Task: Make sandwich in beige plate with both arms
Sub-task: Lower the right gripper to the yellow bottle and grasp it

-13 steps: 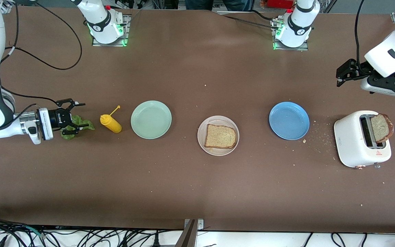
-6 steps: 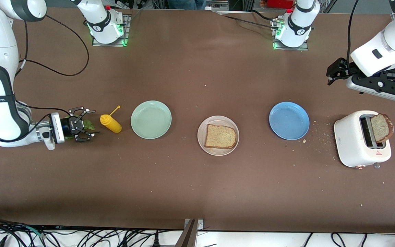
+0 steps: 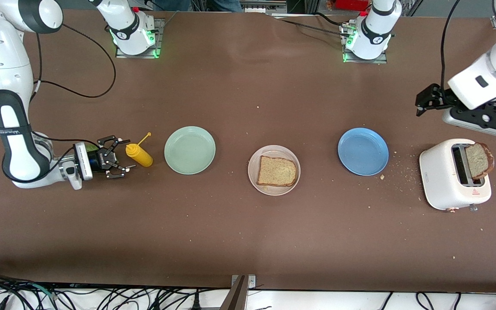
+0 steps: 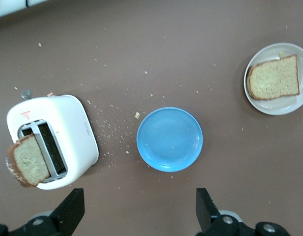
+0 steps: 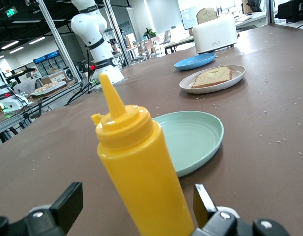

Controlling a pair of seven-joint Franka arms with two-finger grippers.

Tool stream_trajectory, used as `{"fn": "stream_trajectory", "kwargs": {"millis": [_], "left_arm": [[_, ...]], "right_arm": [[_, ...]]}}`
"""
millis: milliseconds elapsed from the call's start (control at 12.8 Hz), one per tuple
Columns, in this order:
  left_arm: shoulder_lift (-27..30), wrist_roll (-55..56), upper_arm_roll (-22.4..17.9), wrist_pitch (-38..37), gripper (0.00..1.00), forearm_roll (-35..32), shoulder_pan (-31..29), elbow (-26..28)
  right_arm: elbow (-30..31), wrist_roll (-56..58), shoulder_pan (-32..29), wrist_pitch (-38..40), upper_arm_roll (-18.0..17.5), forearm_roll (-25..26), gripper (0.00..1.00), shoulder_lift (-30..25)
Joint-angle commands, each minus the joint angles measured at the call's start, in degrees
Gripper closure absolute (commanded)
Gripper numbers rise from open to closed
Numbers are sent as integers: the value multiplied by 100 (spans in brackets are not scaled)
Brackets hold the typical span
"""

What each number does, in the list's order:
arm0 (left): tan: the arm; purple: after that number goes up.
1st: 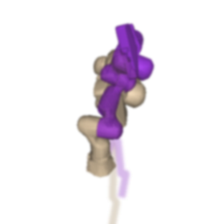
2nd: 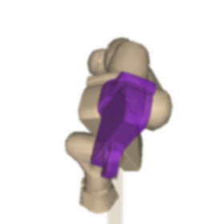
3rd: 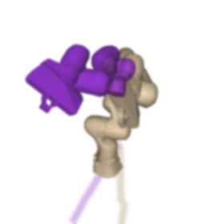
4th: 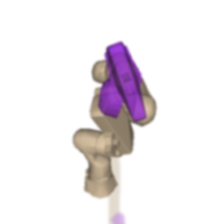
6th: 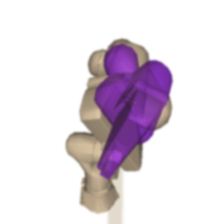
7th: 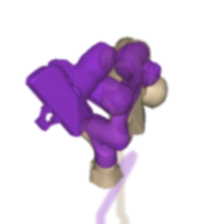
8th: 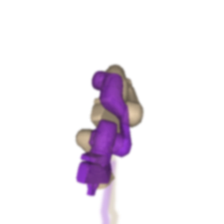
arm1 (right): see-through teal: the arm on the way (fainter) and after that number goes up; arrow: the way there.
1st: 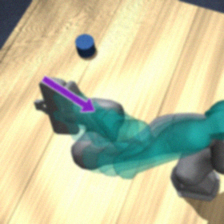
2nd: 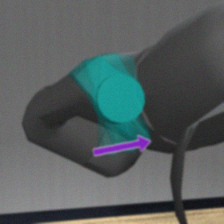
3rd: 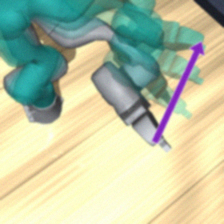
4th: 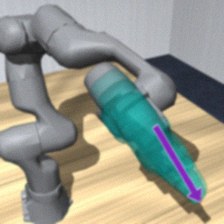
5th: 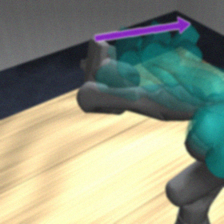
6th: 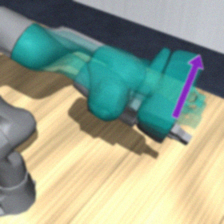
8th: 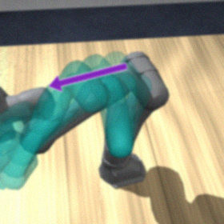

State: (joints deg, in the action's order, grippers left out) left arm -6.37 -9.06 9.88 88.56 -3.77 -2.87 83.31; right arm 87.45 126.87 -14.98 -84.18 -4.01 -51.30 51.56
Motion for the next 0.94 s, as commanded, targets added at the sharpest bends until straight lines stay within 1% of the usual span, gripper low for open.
{"fn": "stream_trajectory", "kwargs": {"millis": [0,78,156,234,312,390,546,624,702,858], "left_arm": [[-75,-87,-4,-102,0,-28,-90,-377],[-74,-78,5,-120,0,-10,-91,-377],[-74,-26,14,-128,0,-1,-82,-368],[-74,53,22,-129,0,16,-82,-377],[-74,80,31,-129,0,-62,-21,-412],[-83,97,40,-120,0,-54,-12,-395],[-179,360,49,-120,0,-45,6,-403],[-328,379,40,-94,0,7,-11,-403],[-503,379,40,-93,0,7,-29,-403],[-750,405,31,-84,0,42,-55,-412]], "right_arm": [[-202,163,-40,33,-56,-108,0,187],[-202,154,-40,33,-56,-108,1,187],[-202,154,-40,33,-47,-100,4,179],[-202,146,-40,25,-56,-100,9,187],[-202,146,-40,-10,-56,-108,21,187],[-202,154,-40,-37,-56,-100,36,179],[-202,154,-40,-37,-56,-82,79,179],[-202,146,-40,-37,-56,-82,92,179],[-202,146,-40,-46,-56,-65,100,170],[-210,50,-40,-46,-47,-56,100,144]]}}
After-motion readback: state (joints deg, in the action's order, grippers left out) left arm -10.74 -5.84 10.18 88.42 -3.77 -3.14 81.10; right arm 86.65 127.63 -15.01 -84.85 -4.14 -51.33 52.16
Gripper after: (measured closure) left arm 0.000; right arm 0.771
